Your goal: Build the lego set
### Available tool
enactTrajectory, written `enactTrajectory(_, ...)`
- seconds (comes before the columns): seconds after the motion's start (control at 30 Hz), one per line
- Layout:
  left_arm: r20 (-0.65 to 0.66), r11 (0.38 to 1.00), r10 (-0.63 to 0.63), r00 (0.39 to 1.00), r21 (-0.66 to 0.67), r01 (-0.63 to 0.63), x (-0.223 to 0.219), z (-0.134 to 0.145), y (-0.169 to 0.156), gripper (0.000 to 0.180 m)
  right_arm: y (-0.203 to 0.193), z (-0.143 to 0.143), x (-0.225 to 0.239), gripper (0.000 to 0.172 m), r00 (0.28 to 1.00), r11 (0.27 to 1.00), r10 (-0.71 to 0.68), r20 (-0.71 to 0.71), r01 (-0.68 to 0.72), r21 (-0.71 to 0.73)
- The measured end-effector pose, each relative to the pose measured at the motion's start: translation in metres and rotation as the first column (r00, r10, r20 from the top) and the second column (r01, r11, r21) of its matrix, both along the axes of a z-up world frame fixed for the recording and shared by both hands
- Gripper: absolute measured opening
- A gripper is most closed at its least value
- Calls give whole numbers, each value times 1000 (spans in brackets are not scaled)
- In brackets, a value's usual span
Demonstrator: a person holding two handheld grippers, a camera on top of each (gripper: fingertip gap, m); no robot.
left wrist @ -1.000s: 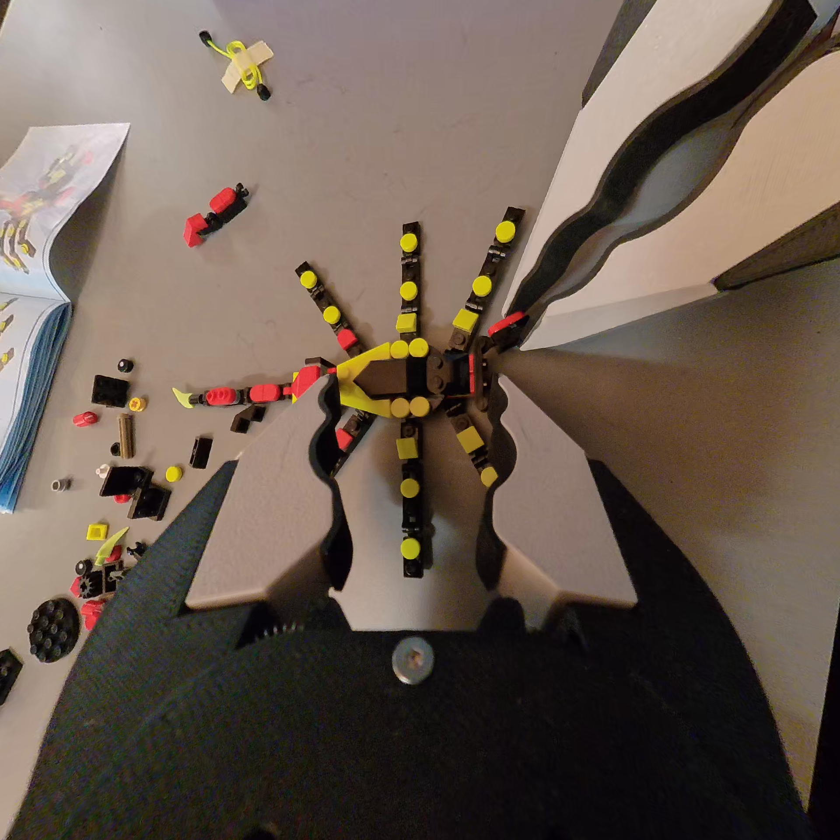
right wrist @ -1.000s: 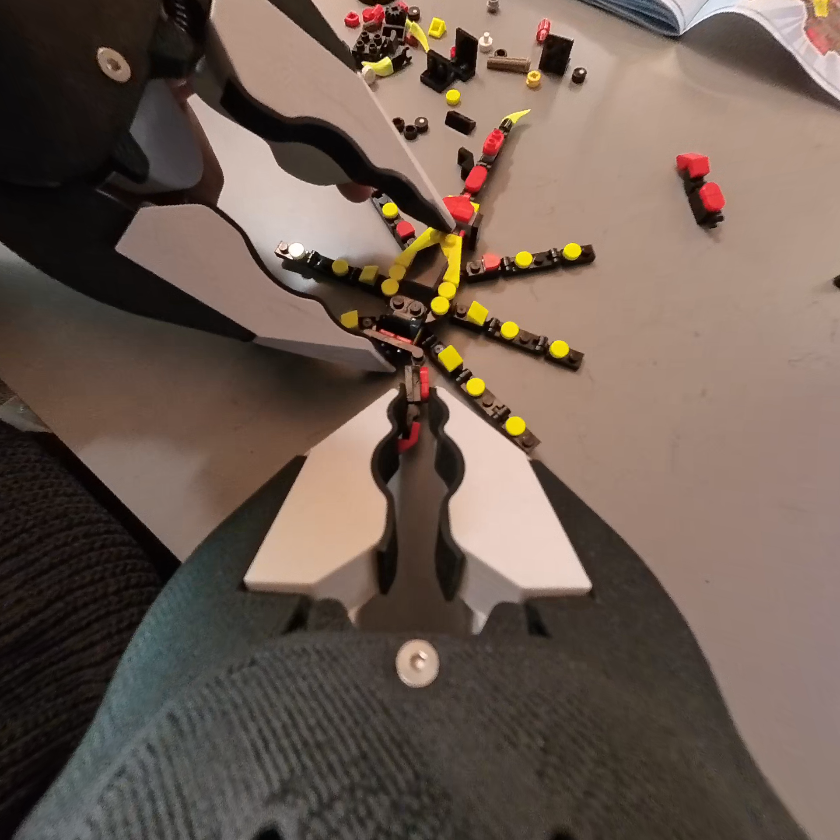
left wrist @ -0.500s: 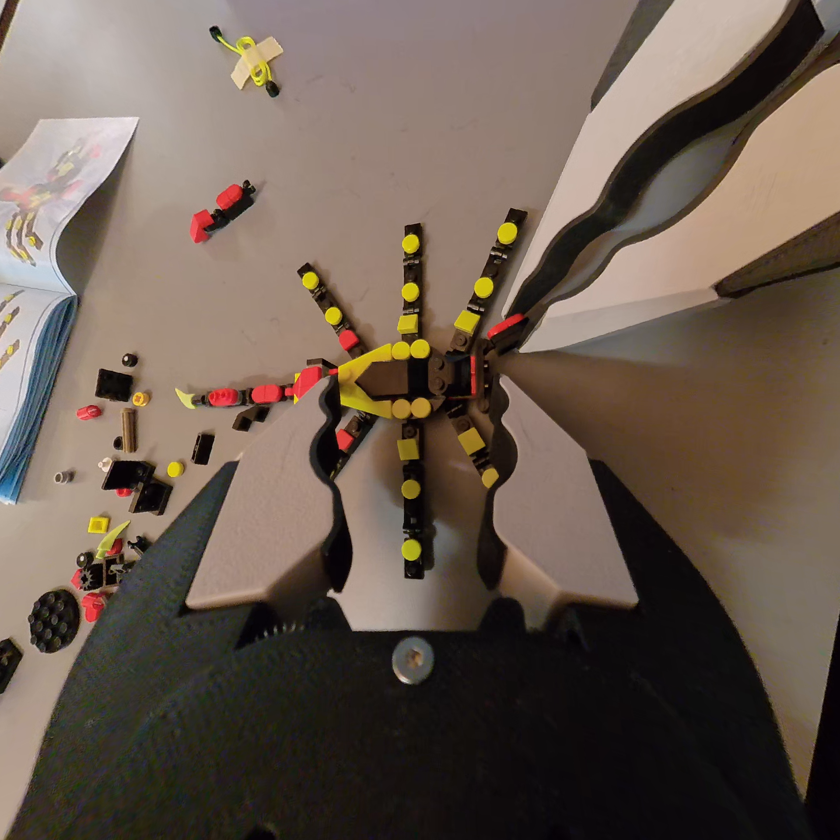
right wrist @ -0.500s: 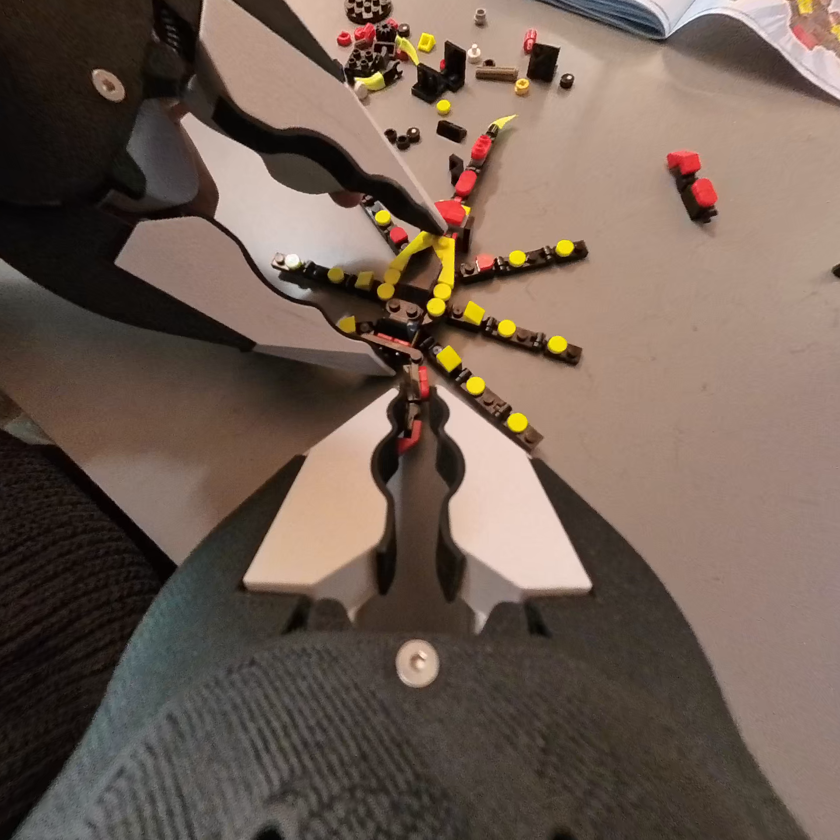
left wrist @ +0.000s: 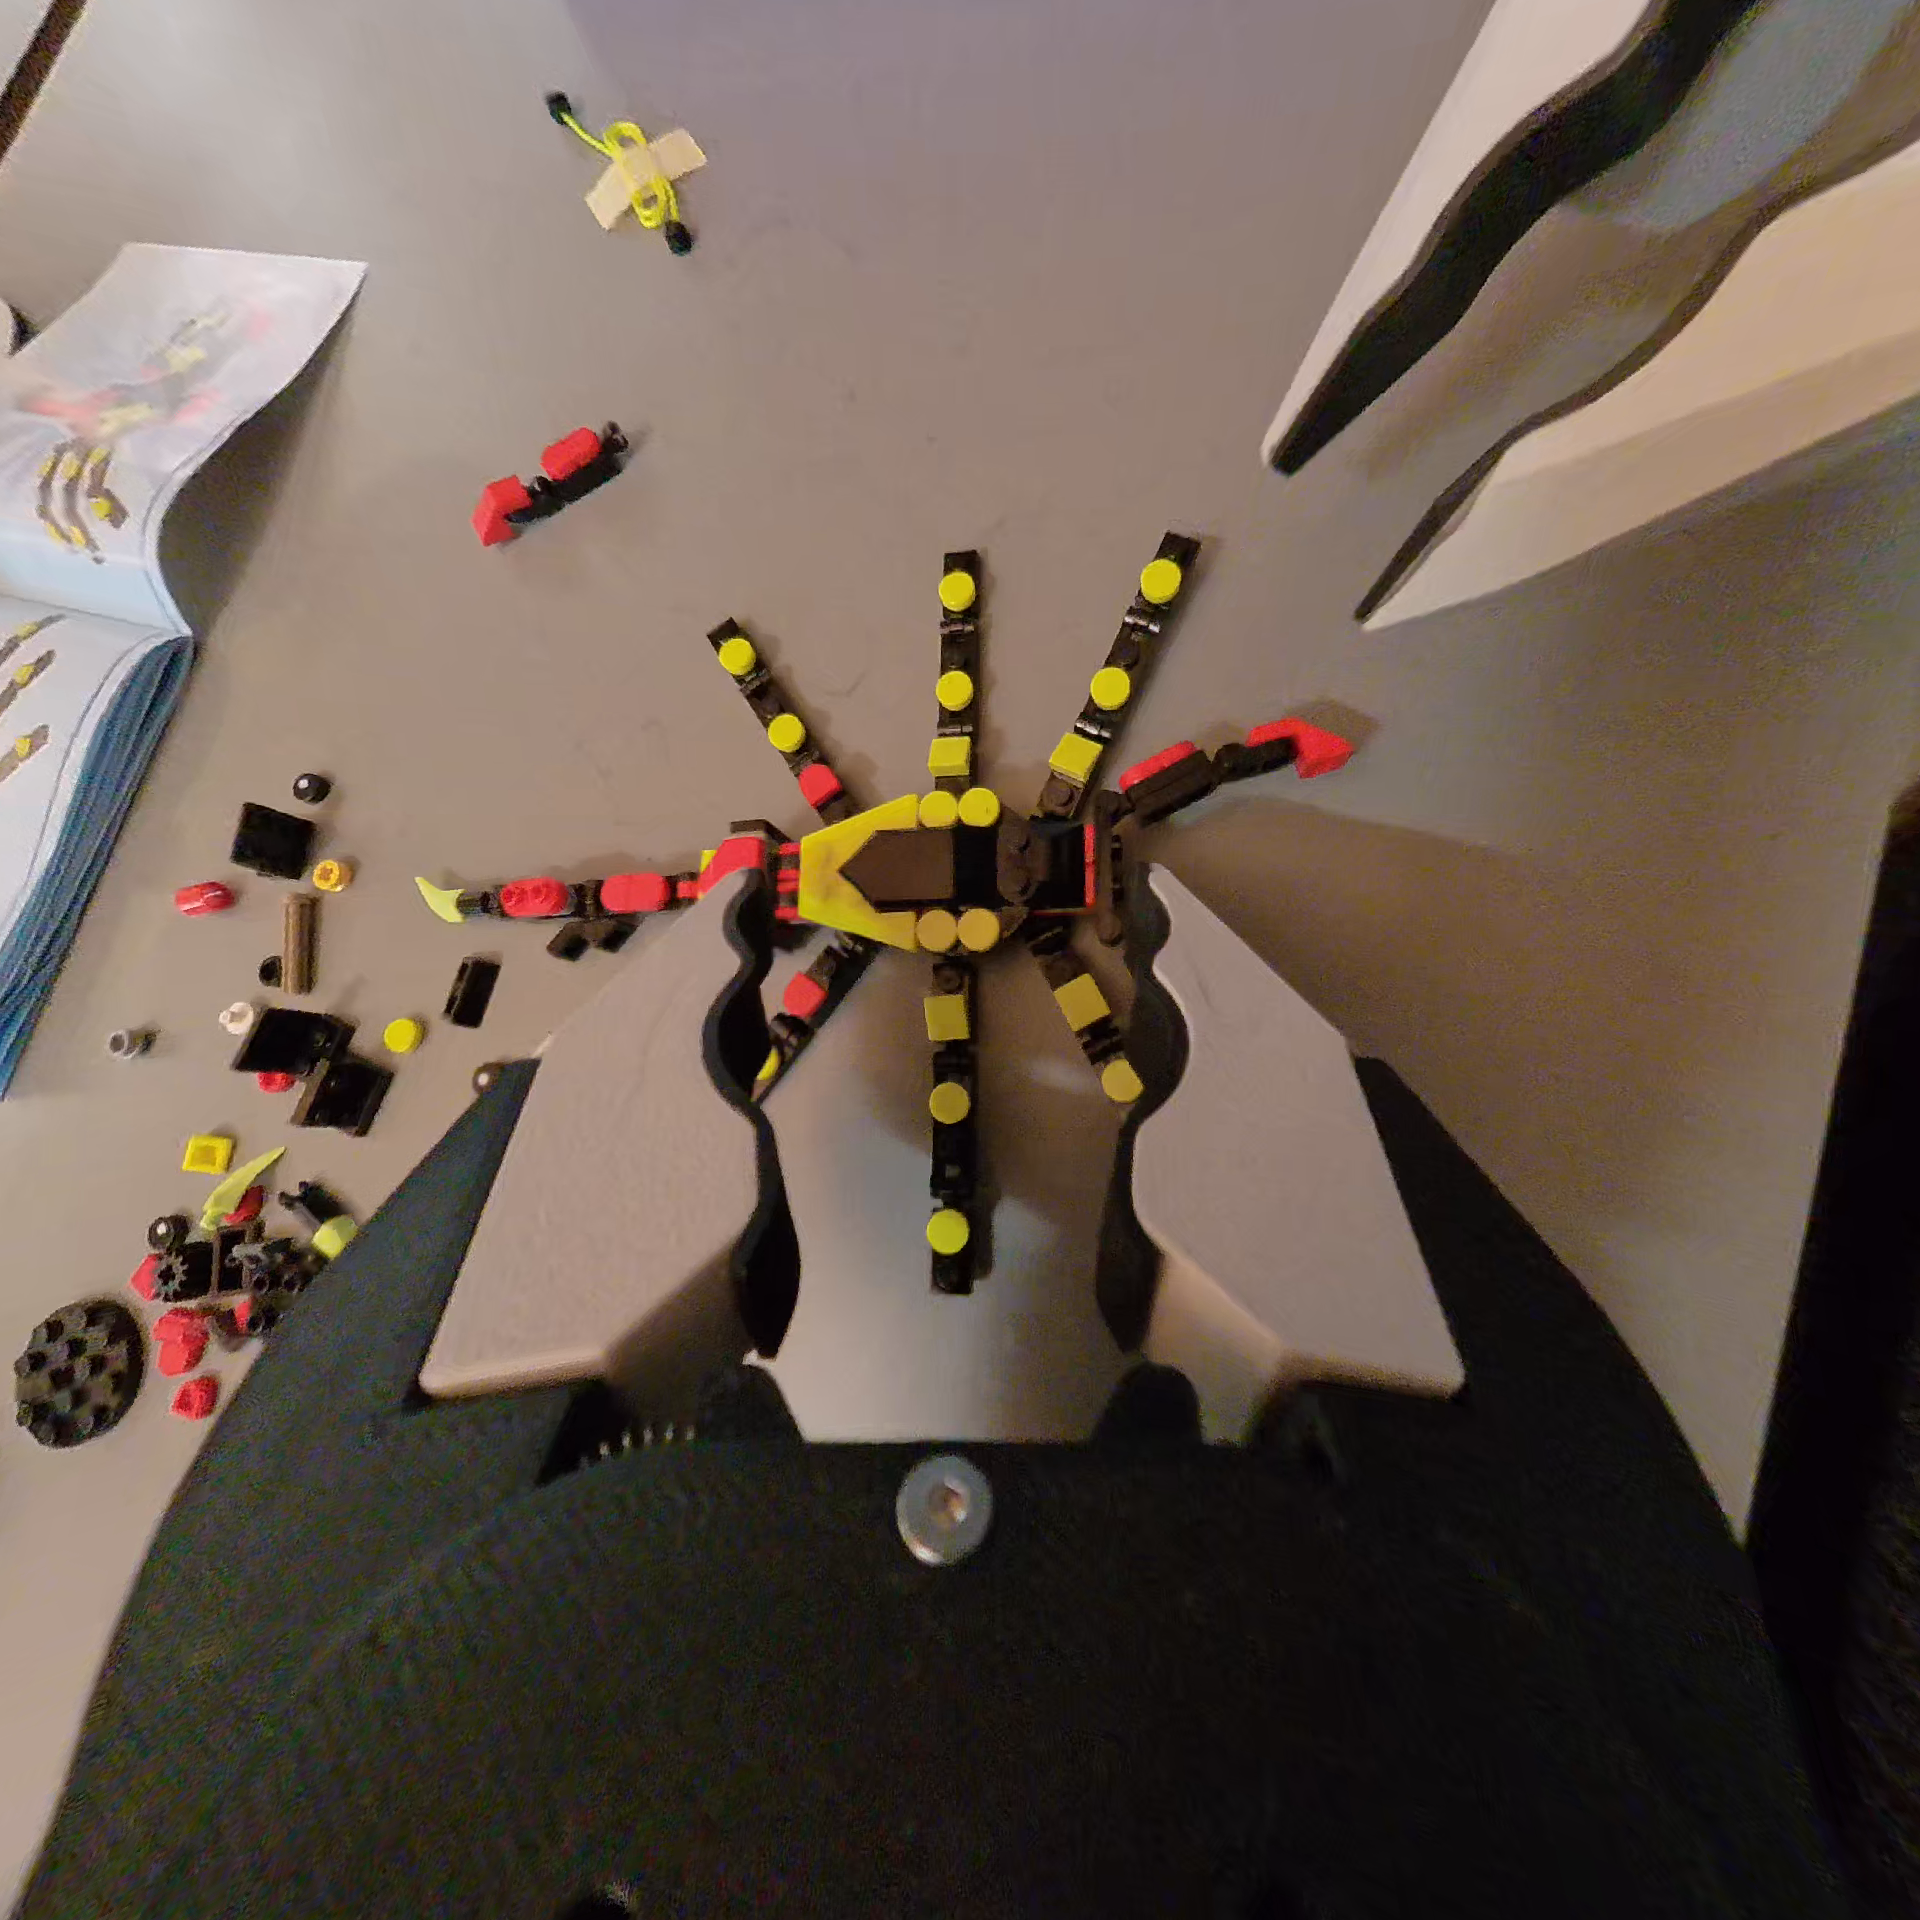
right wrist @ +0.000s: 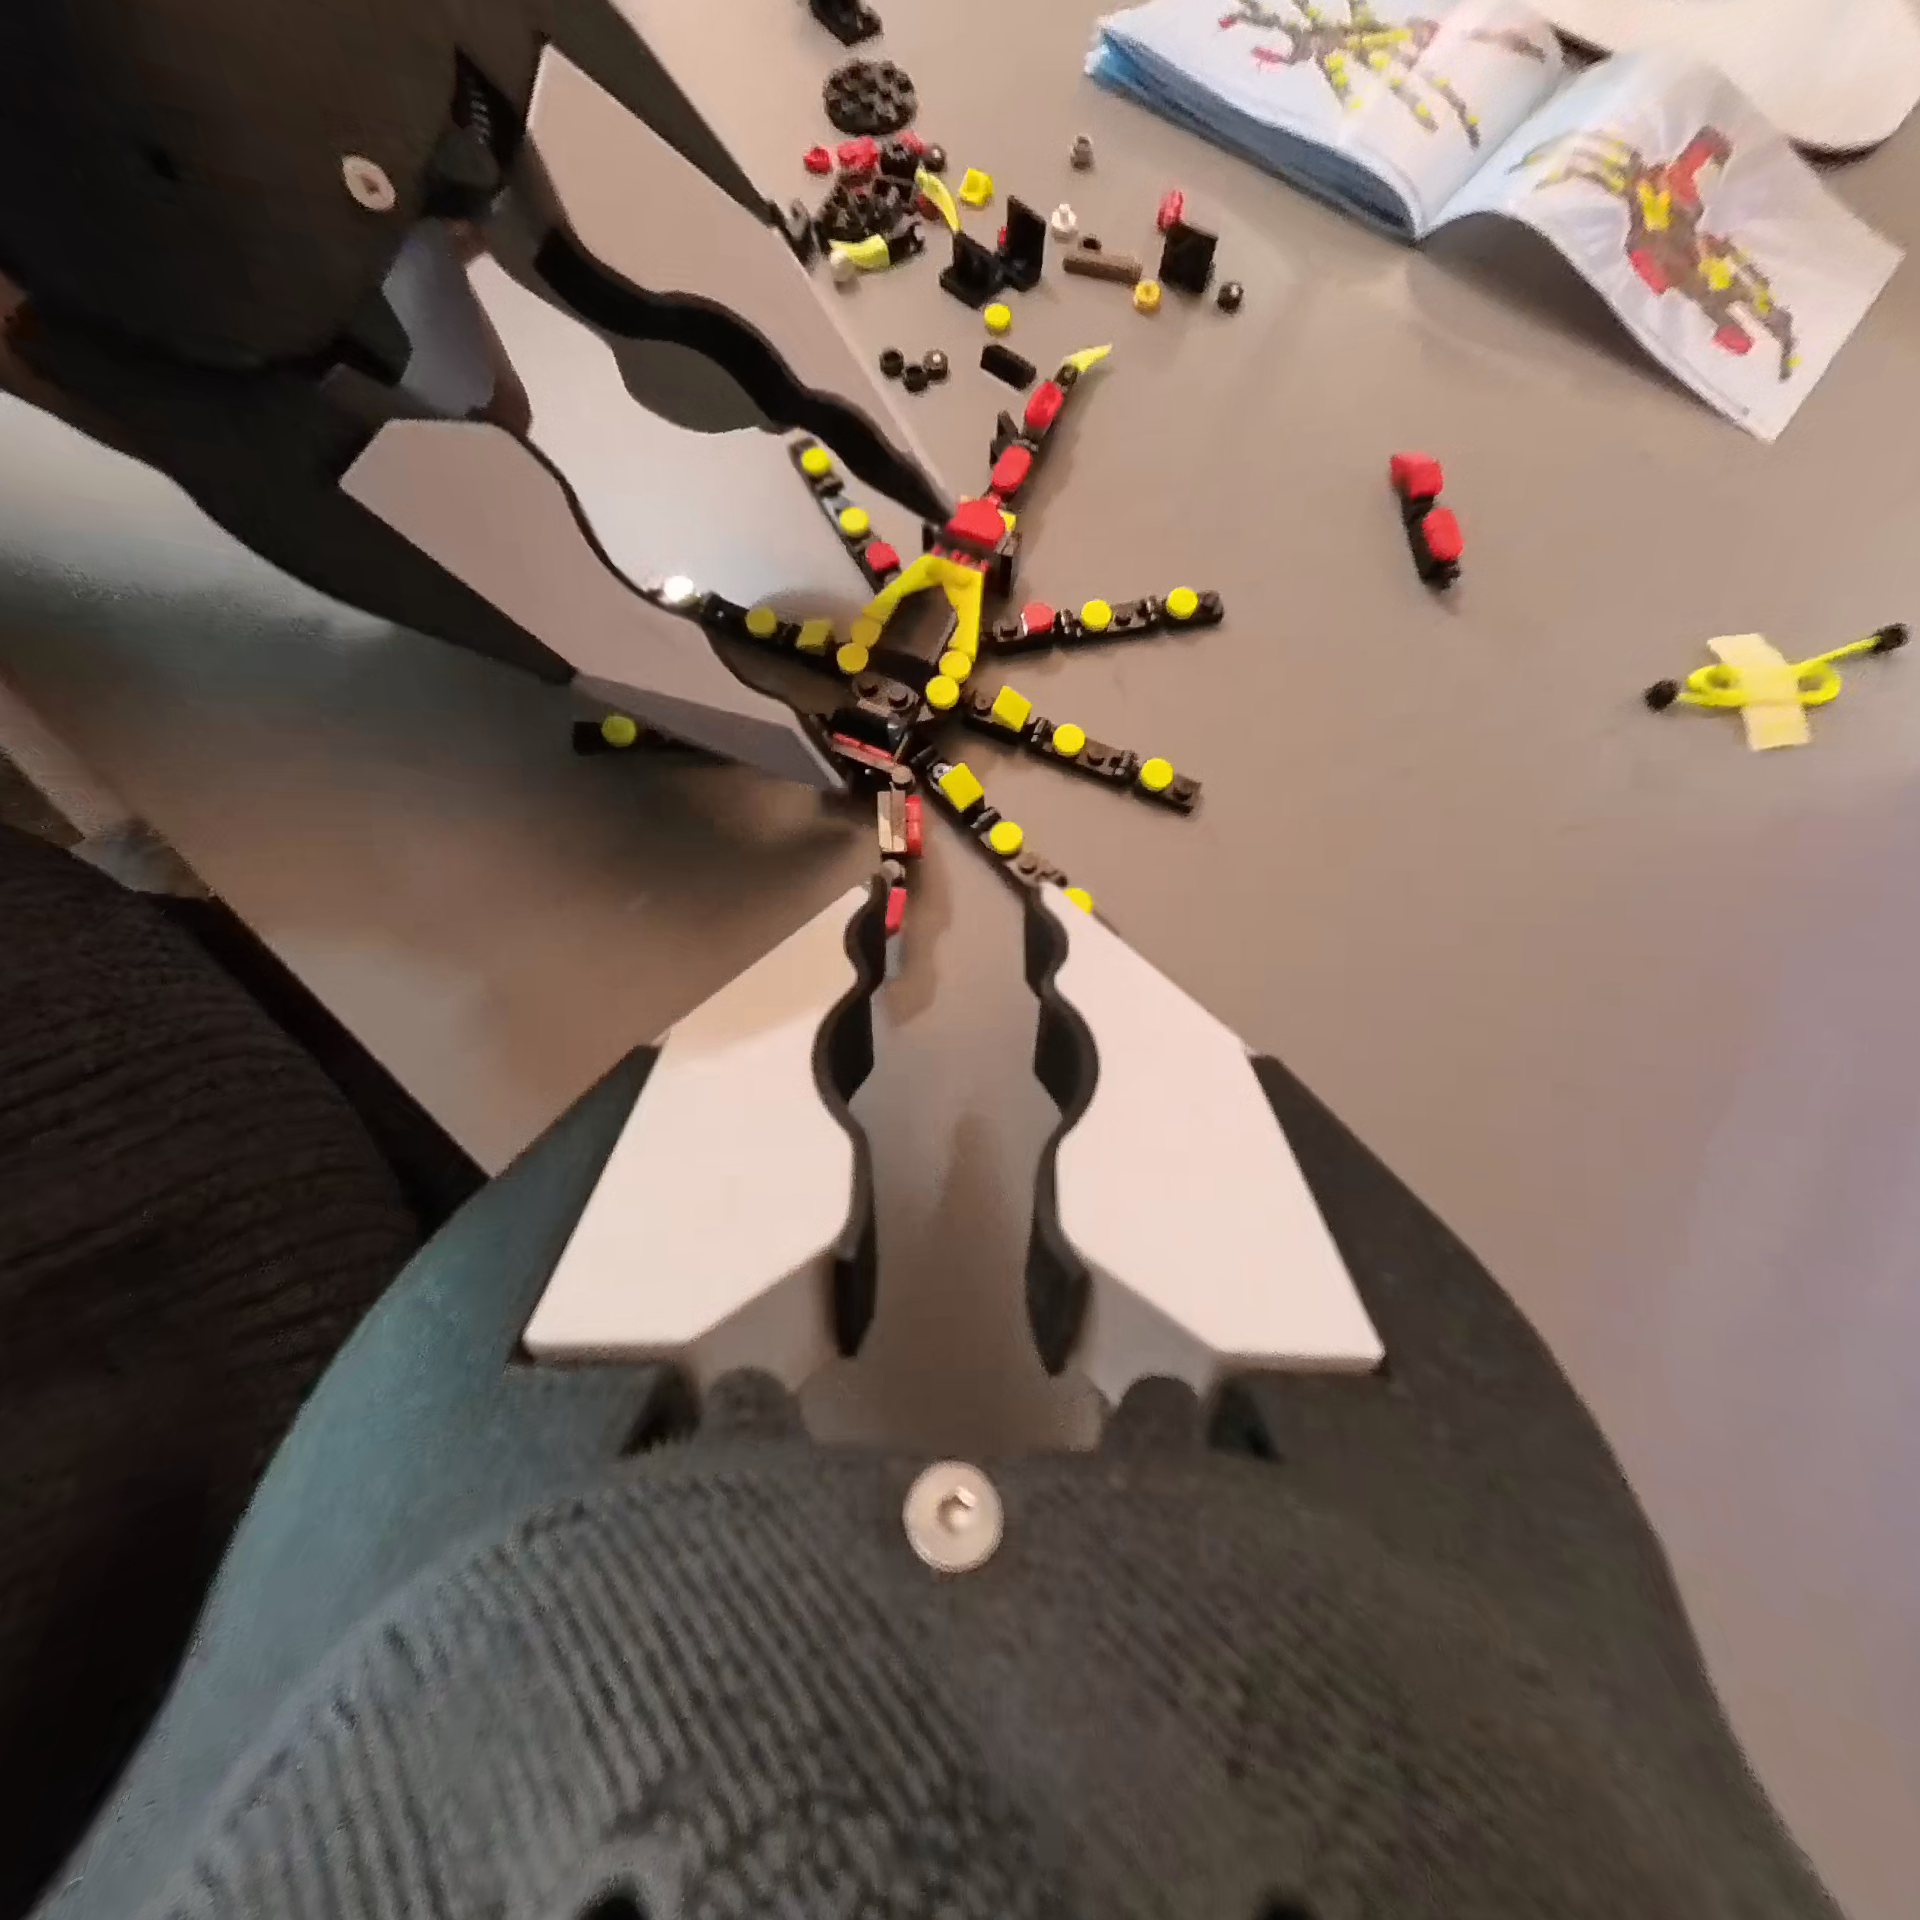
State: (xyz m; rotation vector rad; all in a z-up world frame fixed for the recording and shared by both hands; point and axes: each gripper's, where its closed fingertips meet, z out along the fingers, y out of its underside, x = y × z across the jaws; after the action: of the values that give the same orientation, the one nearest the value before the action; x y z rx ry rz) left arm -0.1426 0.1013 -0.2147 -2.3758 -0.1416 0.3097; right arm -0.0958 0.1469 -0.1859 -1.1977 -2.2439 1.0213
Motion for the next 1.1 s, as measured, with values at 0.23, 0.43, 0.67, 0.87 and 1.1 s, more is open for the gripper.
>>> enactTrajectory(0.23,6,989,114,993,94,-114,-12,23,-21,69,22,6,-8,16,975,977,155,-161,-126,173)
enactTrajectory(0.43,71,936,294,953,180,-303,-22,22,-58,56,21,21,-11,20,965,990,141,-220,-131,59)
enactTrajectory(0.67,111,892,380,918,220,-395,-21,24,-76,48,19,29,-26,24,952,990,140,-272,-124,73)
enactTrajectory(0.87,114,883,392,913,232,-408,-8,23,-83,44,24,24,-75,27,955,994,105,-278,-89,67)
enactTrajectory(1.1,100,887,379,920,245,-392,2,26,-88,44,50,-21,-169,33,992,991,24,-120,-8,133)
